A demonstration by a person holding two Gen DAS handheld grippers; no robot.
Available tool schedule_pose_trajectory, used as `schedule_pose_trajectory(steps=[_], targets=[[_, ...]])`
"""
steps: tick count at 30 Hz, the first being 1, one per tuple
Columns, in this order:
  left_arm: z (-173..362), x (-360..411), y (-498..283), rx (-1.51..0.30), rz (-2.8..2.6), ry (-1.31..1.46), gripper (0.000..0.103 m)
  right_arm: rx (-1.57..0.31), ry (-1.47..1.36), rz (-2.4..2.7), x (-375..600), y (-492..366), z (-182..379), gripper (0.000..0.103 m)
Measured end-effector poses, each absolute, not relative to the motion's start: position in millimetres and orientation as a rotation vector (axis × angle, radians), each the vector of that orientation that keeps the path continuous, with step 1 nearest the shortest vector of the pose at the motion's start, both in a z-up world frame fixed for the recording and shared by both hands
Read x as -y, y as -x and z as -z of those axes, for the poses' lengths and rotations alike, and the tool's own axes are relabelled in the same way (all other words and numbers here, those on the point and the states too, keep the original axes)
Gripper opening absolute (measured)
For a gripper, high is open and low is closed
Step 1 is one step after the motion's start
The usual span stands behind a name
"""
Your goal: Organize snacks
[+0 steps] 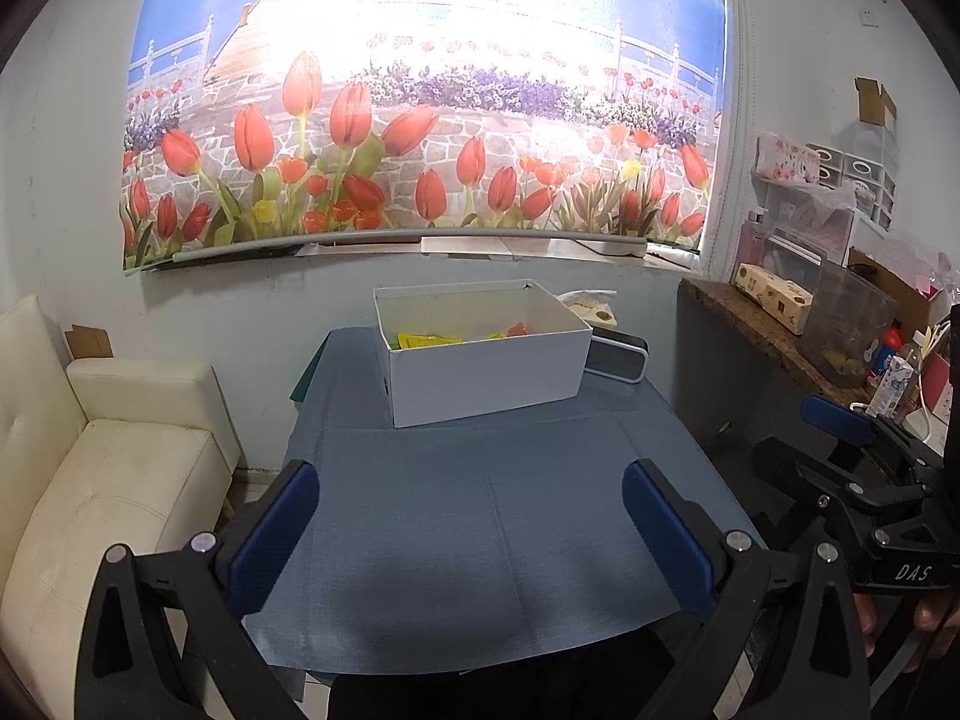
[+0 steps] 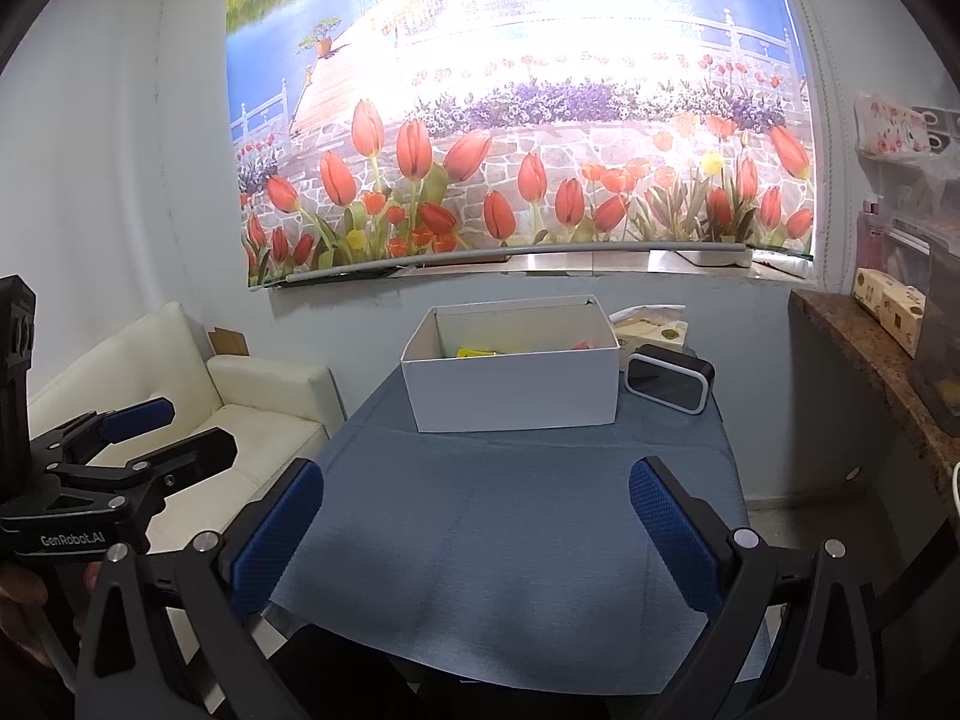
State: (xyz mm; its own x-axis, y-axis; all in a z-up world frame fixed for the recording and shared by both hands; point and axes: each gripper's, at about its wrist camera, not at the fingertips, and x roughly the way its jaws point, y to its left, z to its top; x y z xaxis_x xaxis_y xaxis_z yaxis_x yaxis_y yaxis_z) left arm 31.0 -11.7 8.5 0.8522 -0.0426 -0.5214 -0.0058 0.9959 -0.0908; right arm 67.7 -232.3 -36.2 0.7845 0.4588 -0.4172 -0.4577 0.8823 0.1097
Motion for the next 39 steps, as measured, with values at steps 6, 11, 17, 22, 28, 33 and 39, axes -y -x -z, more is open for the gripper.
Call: schedule_pose_trajectory(steps=[6,11,17,22,28,33,39], targets=[[-8.0,10.8,-31.5,-0.551,0.021,0.092,0.103,-0.449,-0.003,-0.496,233.0,-67.0,36.3,0.103],[-7.0,10.6,-32.8,-0.553,0.025,0.094,0.103,-0.447,0.000,-0.497,232.3,-66.2,37.3,0.103],[-6.8,10.6,-33.8,-0.554,0.023,0.097,0.103,-0.447,0.001,-0.502,230.9,-65.5,37.9,0.103],[-4.8,12.2,-33.5,-0.555,0.025,0.098,0.103,-0.447,0.002,-0.502,231.0,-64.8,38.1,0.103],[-4.7,12.7,-33.9,-0.555,0.025,0.099,0.103,-0.447,0.000,-0.502,231.3,-64.8,38.0,0.103],[-3.1,14.4,-33.1,-0.554,0.025,0.096,0.103,-0.449,0.000,-0.504,230.8,-64.0,38.3,0.103],[-2.0,14.7,-33.1,-0.555,0.025,0.101,0.103,-0.449,0.000,-0.506,231.5,-64.1,37.9,0.103]])
